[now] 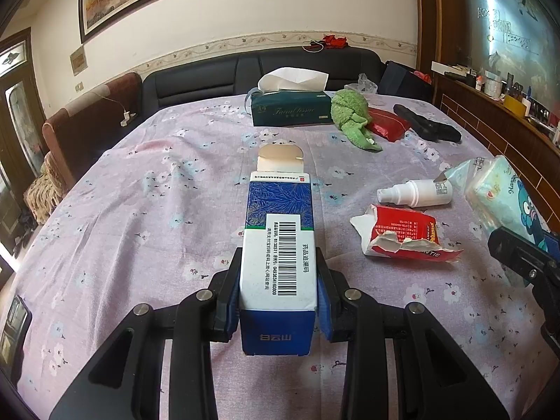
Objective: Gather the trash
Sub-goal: 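Lift the teal packet with the right tool while the left tool holds the box, then carry the blue box and teal packet over the red basket with both tools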
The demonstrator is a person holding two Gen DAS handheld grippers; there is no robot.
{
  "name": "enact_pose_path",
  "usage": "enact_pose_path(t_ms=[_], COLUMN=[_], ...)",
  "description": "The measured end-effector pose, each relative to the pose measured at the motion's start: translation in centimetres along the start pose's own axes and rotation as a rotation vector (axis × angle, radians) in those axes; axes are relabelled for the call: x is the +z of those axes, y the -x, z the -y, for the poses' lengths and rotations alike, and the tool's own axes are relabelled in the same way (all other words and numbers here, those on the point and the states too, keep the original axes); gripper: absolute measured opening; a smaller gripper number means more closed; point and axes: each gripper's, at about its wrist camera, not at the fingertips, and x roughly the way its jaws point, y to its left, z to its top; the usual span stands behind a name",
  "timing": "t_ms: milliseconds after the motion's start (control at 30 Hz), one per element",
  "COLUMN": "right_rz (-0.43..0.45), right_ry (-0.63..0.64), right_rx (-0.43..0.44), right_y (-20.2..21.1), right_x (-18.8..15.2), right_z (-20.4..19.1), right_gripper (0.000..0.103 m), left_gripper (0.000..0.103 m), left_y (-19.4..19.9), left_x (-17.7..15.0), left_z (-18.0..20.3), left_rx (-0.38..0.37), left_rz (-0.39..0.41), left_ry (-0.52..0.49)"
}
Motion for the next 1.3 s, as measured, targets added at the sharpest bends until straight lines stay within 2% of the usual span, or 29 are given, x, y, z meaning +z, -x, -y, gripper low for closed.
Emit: enact_pose_path(t_ms=[267,533,667,767,1067,1300], right_rz=[0.008,0.024,0.021,0.009,0.027,0.034], right_ry=[-0.004,-0.011,-0.047,-0.103,-0.181,-0.185], right_rx=[-0.009,-0.068,-0.1,-0.093,-0.087,-0.109], right_y=[0.2,0.0,-0.1,0.4,7.4,12.2], right_x=[0.1,0.3,0.6,0.8,-1.5,-3.7], right_z=[0.1,0.8,1.7,2.4,1.9,1.4], right_gripper=[0.032,0.032,0.032,0.032,0.032,0.032], left_gripper=[0.033,0.033,0.033,0.033,0.033,0.033], left_y=[0.1,0.6,0.9,1.2,2.7,6.5], left_x=[0.0,0.1,0.2,0.2,0.0,-1.0], left_z=[0.1,0.2,0.2,0.4,2.1,4.3], left_rx=[0.001,0.002,-0.003,-0.014,-0.091,-0.14], left_rz=[0.011,0.032,0.042,0.05,0.062,0.081], left_ry=[-0.004,-0.008,-0.01,-0.016,-0.059,-0.106])
